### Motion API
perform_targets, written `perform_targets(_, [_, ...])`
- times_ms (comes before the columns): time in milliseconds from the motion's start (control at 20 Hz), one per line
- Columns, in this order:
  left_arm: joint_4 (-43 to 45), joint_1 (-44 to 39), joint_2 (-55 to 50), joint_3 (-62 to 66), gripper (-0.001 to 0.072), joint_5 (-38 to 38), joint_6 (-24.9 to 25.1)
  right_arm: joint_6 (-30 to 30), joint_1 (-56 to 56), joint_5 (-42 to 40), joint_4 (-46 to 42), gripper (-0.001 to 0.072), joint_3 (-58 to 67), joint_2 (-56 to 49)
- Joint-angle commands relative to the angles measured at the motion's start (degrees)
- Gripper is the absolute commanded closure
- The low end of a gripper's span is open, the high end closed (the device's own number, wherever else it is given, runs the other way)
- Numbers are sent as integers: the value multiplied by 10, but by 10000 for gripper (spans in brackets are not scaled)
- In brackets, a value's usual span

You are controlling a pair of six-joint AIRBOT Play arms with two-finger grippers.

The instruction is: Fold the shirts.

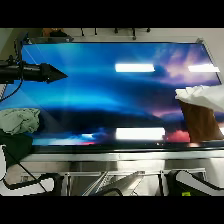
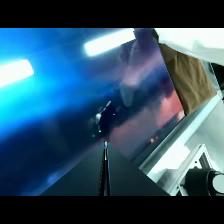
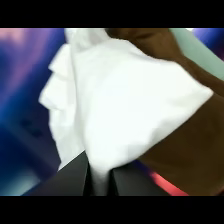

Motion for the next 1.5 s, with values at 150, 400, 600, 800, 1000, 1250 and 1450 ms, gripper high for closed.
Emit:
perform_targets(150, [-1,0,-37,0,693,-36,1,56,-2,41,-173,690,-162,23])
perform_targets(400, [-4,0,-48,0,693,-31,1,21,0,27,-206,91,-166,-16])
perform_targets(600, [-6,0,-48,1,693,-24,1,11,7,-6,-165,117,-51,-29])
perform_targets(800, [-87,2,-47,9,694,-29,9,-9,77,-96,-26,691,-16,-21])
perform_targets(1000, [-68,1,19,-21,696,-27,10,-38,247,-114,-3,694,-54,-12])
perform_targets(1250, [-58,0,202,-256,695,4,14,-38,494,-194,-6,693,-263,41])
perform_targets(1450, [-58,0,342,-444,695,39,14,-50,589,-229,-6,693,-354,49])
